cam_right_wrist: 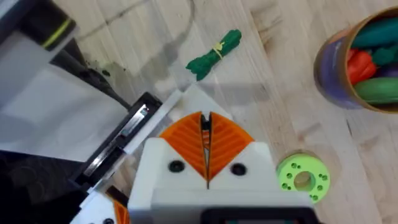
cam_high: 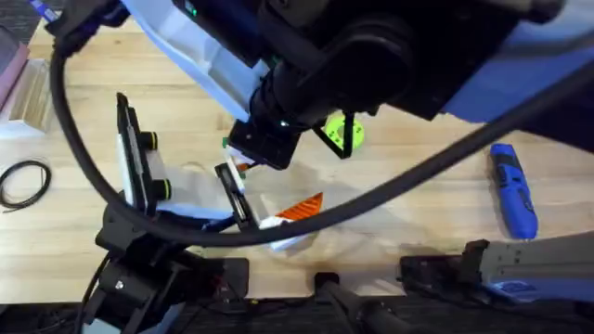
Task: Pick up the gripper from the table and insert it into the empty holder that is missing its gripper. Then pick up a screw, insert it into the mounting hole, and use the screwdriver to tighten it. Finally, clean up the table by picking up the vegetable and placing it into the bucket.
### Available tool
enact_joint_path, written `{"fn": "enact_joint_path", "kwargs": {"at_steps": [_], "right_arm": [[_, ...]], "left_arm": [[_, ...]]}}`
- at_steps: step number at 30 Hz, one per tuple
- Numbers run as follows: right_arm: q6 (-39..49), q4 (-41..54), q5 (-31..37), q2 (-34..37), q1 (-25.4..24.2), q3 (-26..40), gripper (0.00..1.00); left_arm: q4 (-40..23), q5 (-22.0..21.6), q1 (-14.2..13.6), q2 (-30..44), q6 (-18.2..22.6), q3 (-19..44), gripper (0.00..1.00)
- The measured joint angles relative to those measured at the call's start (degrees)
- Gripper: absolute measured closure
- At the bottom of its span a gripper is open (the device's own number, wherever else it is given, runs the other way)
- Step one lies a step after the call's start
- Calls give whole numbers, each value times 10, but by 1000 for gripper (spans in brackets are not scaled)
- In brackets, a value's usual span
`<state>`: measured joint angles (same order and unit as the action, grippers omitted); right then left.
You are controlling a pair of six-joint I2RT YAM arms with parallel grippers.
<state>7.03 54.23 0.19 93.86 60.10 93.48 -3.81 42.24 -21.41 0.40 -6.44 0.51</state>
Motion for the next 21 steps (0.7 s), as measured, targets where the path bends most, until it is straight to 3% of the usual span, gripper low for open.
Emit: {"fn": "enact_joint_path", "kwargs": {"at_steps": [21], "right_arm": [[-2,3,-1,0,4,1,995]], "left_arm": [[0,0,0,0,0,0,15]]}}
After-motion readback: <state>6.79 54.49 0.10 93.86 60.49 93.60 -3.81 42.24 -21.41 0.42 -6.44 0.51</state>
